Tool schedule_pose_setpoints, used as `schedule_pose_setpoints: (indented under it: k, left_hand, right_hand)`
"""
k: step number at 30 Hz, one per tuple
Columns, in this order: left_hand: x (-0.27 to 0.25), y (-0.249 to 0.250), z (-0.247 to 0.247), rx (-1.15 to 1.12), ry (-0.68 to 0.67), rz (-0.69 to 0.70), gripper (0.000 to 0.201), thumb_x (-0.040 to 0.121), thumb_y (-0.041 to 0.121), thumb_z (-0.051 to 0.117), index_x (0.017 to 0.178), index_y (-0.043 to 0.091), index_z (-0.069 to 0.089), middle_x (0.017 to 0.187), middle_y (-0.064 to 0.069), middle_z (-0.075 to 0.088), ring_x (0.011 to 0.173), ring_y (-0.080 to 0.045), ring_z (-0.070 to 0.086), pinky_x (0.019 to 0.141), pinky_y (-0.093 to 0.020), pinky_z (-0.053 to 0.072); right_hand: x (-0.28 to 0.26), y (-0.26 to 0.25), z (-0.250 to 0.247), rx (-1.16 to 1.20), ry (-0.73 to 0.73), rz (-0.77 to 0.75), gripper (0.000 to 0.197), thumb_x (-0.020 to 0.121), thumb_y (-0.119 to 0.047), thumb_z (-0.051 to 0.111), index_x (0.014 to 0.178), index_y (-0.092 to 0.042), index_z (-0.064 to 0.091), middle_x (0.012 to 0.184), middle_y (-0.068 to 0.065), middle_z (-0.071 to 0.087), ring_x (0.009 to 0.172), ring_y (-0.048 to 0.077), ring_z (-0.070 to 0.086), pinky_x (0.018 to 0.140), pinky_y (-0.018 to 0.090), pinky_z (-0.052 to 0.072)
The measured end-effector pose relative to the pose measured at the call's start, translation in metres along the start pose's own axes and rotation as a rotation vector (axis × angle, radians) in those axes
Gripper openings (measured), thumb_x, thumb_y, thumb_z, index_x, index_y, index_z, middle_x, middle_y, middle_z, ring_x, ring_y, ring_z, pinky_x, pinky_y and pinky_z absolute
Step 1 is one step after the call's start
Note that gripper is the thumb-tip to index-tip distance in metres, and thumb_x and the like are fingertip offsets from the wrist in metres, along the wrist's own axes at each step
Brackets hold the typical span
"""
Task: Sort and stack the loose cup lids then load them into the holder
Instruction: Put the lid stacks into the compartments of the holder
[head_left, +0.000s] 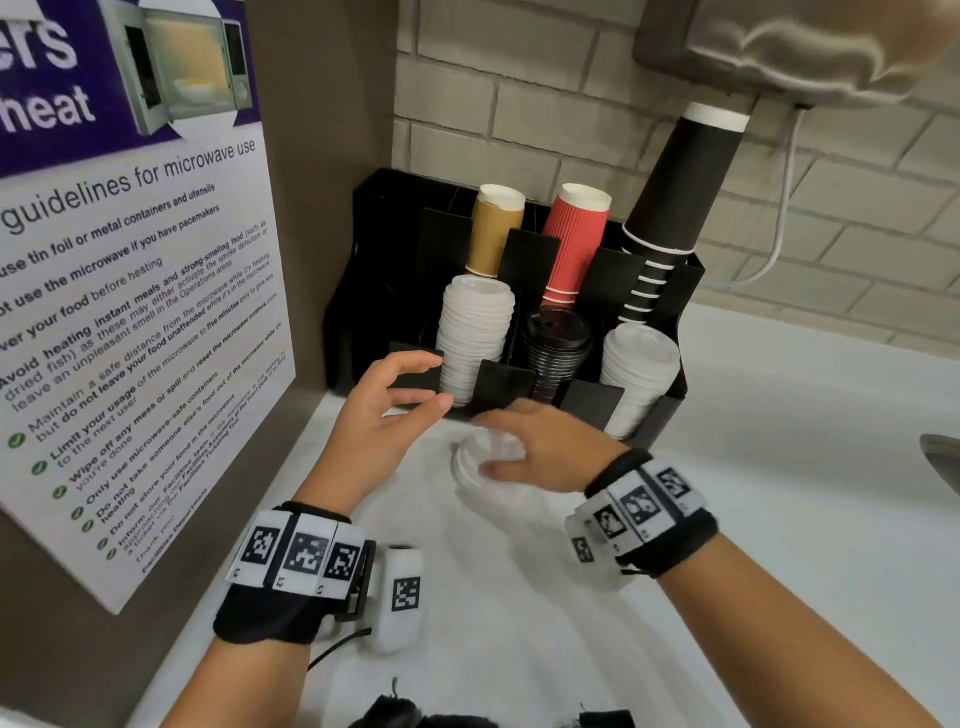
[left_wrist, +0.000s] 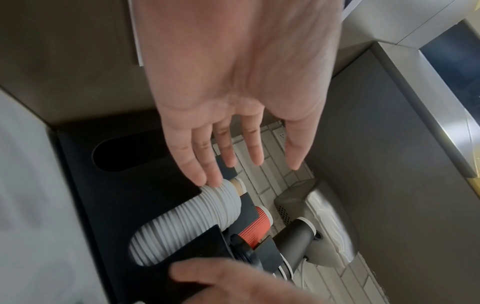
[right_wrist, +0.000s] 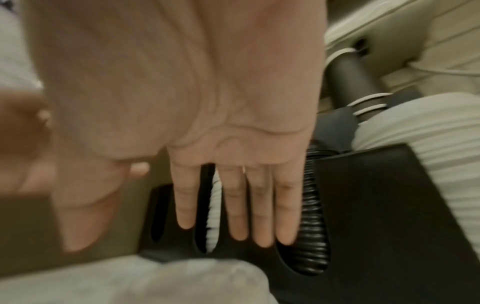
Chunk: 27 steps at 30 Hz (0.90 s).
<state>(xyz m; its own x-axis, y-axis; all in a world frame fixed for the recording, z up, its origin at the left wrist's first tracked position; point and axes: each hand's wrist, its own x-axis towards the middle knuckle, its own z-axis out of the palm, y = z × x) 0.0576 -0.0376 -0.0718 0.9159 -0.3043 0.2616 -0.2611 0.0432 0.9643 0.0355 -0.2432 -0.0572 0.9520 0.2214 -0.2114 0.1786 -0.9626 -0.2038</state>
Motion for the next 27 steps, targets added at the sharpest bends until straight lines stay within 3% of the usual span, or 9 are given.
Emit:
schedule_pose_setpoints:
  k: [2, 4, 8, 11, 15, 17, 19, 23, 27]
  left_hand:
    - [0.000, 0.002, -0.001, 0.009, 0.009, 0.004, 0.030, 0.089, 0.016, 0.067, 0.113, 0.033, 0.059, 0.125, 0.013, 0.056, 0.095, 0.003, 0.062, 0.074, -0.005, 0.043]
    - [0.000, 0.003, -0.002, 0.020, 0.014, 0.009, 0.030, 0.089, 0.016, 0.067, 0.112, 0.035, 0.059, 0.125, 0.014, 0.056, 0.095, 0.003, 0.063, 0.075, -0.004, 0.043]
    - [0.001, 0.003, -0.001, 0.018, 0.016, 0.007, 0.030, 0.088, 0.016, 0.067, 0.112, 0.033, 0.060, 0.125, 0.012, 0.056, 0.096, 0.001, 0.063, 0.074, -0.005, 0.043]
    - [0.002, 0.001, -0.002, 0.025, 0.010, -0.001, 0.030, 0.088, 0.015, 0.067, 0.113, 0.030, 0.060, 0.124, 0.010, 0.057, 0.096, -0.001, 0.063, 0.074, -0.005, 0.044]
    - [0.002, 0.001, -0.006, -0.017, -0.053, -0.051, 0.041, 0.081, 0.023, 0.074, 0.117, 0.035, 0.057, 0.126, 0.010, 0.056, 0.105, -0.008, 0.063, 0.075, -0.012, 0.049]
    - [0.001, 0.000, -0.007, -0.064, -0.177, -0.086, 0.073, 0.066, 0.032, 0.088, 0.128, 0.042, 0.049, 0.135, 0.012, 0.051, 0.115, -0.007, 0.059, 0.083, -0.020, 0.052]
    - [-0.001, 0.002, -0.003, -0.091, -0.309, -0.092, 0.097, 0.055, 0.035, 0.090, 0.136, 0.049, 0.040, 0.143, 0.015, 0.044, 0.122, -0.008, 0.056, 0.095, -0.031, 0.051]
    - [-0.002, 0.005, 0.009, -0.185, -0.329, -0.023, 0.094, 0.056, 0.026, 0.088, 0.137, 0.042, 0.043, 0.139, 0.008, 0.049, 0.117, -0.017, 0.061, 0.091, -0.040, 0.055]
    - [-0.002, 0.006, 0.011, -0.211, -0.291, 0.015, 0.090, 0.058, 0.026, 0.087, 0.135, 0.040, 0.045, 0.138, 0.005, 0.050, 0.113, -0.019, 0.063, 0.082, -0.034, 0.057]
  right_hand:
    - [0.010, -0.007, 0.010, -0.140, -0.141, 0.109, 0.083, 0.080, -0.061, 0.062, 0.148, -0.040, 0.021, 0.136, 0.011, 0.039, 0.123, 0.033, 0.043, 0.101, 0.044, 0.043]
    - [0.018, -0.011, 0.016, -0.184, -0.215, 0.175, 0.093, 0.074, -0.066, 0.064, 0.149, -0.044, 0.013, 0.136, 0.013, 0.037, 0.122, 0.036, 0.045, 0.098, 0.045, 0.045]
    - [0.031, -0.012, 0.020, -0.155, -0.241, 0.203, 0.090, 0.073, -0.062, 0.069, 0.146, -0.040, 0.021, 0.129, 0.014, 0.039, 0.112, 0.036, 0.051, 0.087, 0.041, 0.048]
    - [0.032, -0.008, 0.013, -0.072, -0.264, 0.207, 0.083, 0.070, -0.058, 0.072, 0.139, -0.040, 0.027, 0.123, 0.009, 0.040, 0.099, 0.028, 0.052, 0.078, 0.036, 0.048]
    - [0.017, 0.000, -0.011, 0.354, -0.060, 0.055, 0.065, 0.071, -0.040, 0.077, 0.122, -0.040, 0.037, 0.115, 0.000, 0.049, 0.100, 0.018, 0.053, 0.079, 0.026, 0.047]
    - [0.003, -0.005, -0.021, 0.636, 0.076, -0.040, 0.063, 0.067, -0.038, 0.077, 0.117, -0.045, 0.039, 0.110, -0.008, 0.053, 0.099, 0.010, 0.055, 0.079, 0.020, 0.046]
    - [-0.009, -0.013, -0.025, 0.849, 0.129, -0.114, 0.066, 0.063, -0.037, 0.076, 0.117, -0.050, 0.039, 0.114, -0.004, 0.056, 0.102, 0.012, 0.059, 0.083, 0.024, 0.050]
    - [-0.023, -0.024, -0.021, 1.023, 0.201, -0.205, 0.071, 0.069, -0.019, 0.078, 0.127, -0.036, 0.041, 0.124, 0.011, 0.056, 0.109, 0.025, 0.061, 0.095, 0.043, 0.051]
    - [-0.030, -0.023, -0.020, 1.132, 0.264, -0.198, 0.072, 0.069, -0.022, 0.079, 0.131, -0.036, 0.044, 0.127, 0.007, 0.056, 0.110, 0.023, 0.062, 0.091, 0.038, 0.053]
